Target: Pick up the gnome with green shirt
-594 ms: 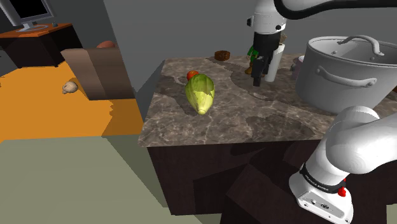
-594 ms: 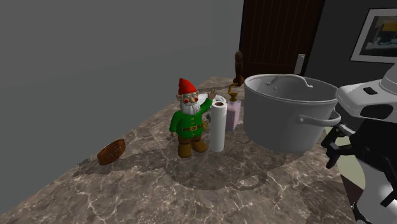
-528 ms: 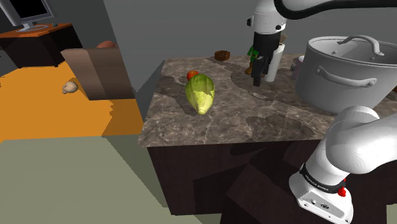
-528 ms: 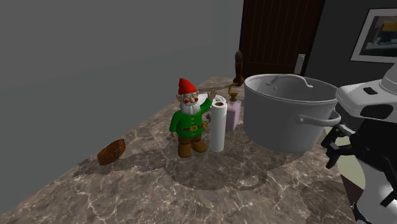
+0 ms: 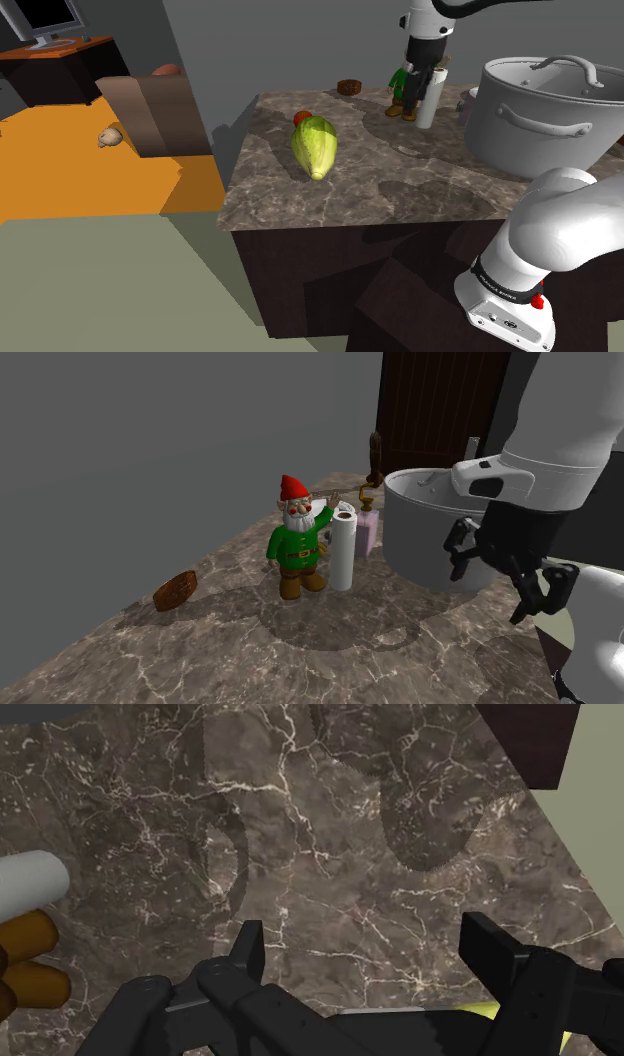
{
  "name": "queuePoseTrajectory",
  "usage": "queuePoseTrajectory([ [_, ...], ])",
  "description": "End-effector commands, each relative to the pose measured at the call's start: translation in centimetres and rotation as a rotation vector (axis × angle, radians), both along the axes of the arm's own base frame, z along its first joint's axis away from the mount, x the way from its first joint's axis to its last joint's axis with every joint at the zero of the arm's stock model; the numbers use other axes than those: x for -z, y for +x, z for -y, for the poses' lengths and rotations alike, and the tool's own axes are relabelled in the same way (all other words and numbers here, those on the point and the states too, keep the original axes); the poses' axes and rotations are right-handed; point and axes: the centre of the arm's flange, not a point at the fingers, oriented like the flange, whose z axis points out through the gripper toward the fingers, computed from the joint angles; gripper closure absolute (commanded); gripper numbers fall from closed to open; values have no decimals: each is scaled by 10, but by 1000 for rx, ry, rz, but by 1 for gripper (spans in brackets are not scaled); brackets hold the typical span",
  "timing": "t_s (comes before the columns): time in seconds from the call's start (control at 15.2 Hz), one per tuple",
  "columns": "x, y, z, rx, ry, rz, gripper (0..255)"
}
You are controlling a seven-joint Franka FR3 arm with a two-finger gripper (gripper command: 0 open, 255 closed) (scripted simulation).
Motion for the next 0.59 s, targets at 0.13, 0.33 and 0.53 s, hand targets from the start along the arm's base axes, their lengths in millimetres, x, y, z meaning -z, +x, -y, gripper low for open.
queuePoseTrajectory([
  [0.13,-7,14,53,14,5,26,0],
  [0.33,-11,23,91,24,10,46,0],
  [0.53,-15,31,130,35,15,65,0],
])
